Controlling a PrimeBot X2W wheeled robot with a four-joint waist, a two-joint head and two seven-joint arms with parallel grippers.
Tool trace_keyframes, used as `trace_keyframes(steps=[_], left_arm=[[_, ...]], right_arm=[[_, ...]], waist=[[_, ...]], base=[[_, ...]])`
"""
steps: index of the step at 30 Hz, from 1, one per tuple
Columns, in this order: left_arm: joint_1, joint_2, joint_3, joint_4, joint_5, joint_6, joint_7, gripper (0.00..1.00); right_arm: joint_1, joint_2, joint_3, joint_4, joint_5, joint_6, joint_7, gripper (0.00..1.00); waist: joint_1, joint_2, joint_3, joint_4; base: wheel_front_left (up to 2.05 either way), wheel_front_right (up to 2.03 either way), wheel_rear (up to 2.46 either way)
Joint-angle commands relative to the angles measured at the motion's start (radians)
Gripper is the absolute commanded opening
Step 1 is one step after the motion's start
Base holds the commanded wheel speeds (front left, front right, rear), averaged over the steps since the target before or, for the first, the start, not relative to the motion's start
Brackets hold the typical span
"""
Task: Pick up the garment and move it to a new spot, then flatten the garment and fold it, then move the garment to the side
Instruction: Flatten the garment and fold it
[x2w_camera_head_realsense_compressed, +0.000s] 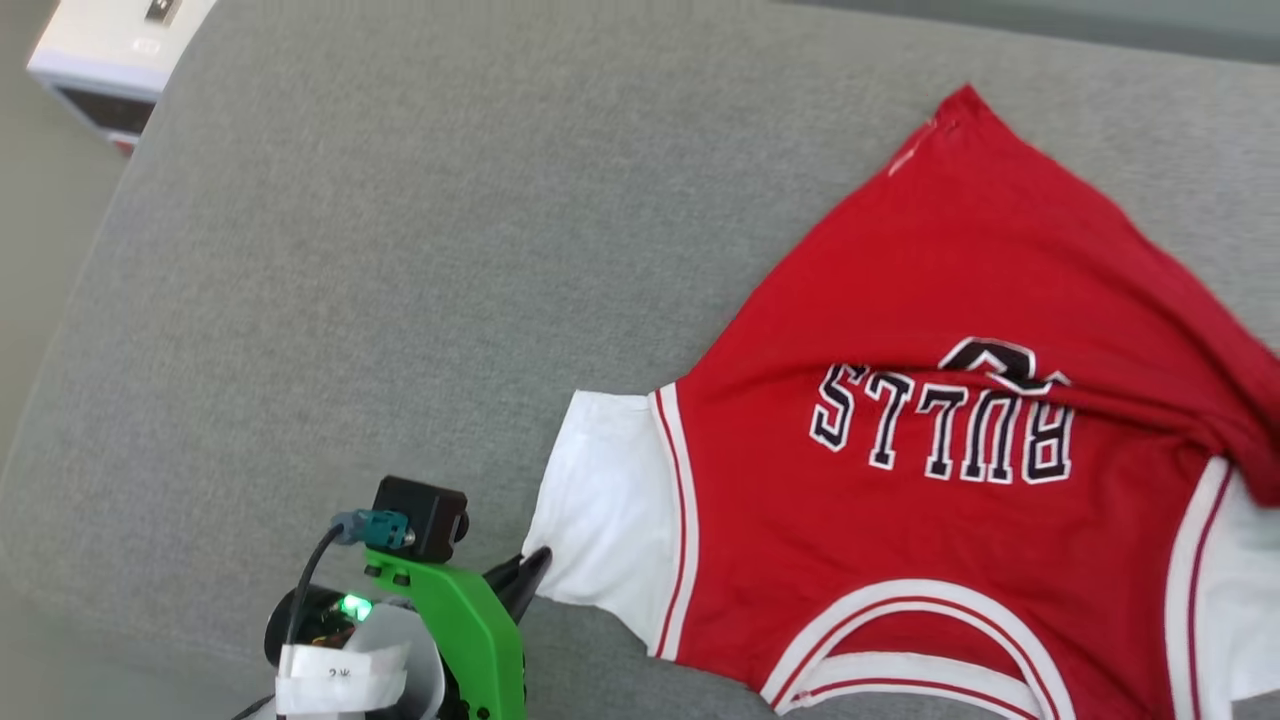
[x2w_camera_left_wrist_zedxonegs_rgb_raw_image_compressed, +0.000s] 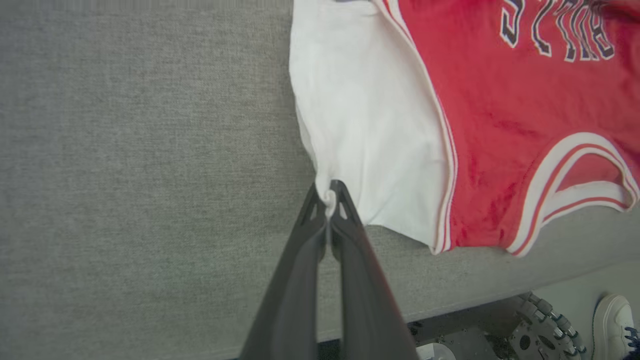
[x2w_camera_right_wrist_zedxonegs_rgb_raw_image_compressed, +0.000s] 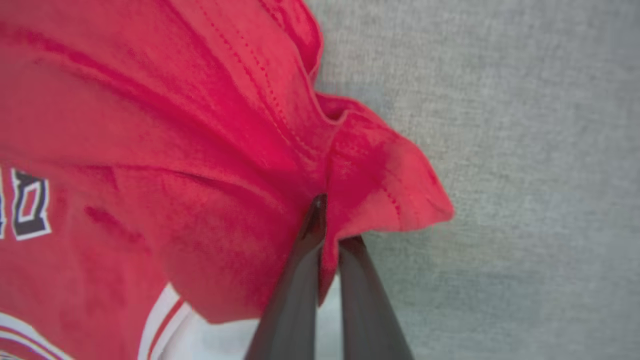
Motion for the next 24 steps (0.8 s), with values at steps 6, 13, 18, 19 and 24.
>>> trace_keyframes(steps=[6, 13, 18, 19, 24], left_arm=[[0.036, 0.011, 0.007, 0.008, -0.014, 0.017, -0.009, 0.0], [0.069, 0.005, 0.006, 0.013, -0.026, 0.027, -0.022, 0.0], [0.073, 0.008, -0.002, 0.025, -0.024, 0.023, -0.024, 0.0], [0.072, 0.008, -0.002, 0.026, -0.023, 0.022, -0.024, 0.0], [0.059, 0.005, -0.006, 0.032, -0.021, 0.019, -0.029, 0.0]], right_arm=[[0.173, 0.038, -0.023, -0.029, 0.032, -0.001, -0.018, 0.0], [0.329, 0.09, -0.073, -0.086, 0.05, -0.001, -0.057, 0.0], [0.394, 0.133, -0.095, -0.104, 0.057, -0.001, -0.079, 0.0], [0.398, 0.135, -0.096, -0.105, 0.056, -0.001, -0.08, 0.0], [0.398, 0.138, -0.096, -0.115, 0.047, -0.001, -0.082, 0.46]], waist=[[0.0, 0.0, -0.136, -0.109], [0.0, 0.0, -0.174, -0.127], [0.0, 0.0, -0.179, -0.134], [0.0, 0.0, -0.18, -0.135], [0.0, 0.0, -0.17, -0.139]], base=[[0.0, 0.0, 0.0], [0.0, 0.0, 0.0], [0.0, 0.0, 0.0], [0.0, 0.0, 0.0], [0.0, 0.0, 0.0]])
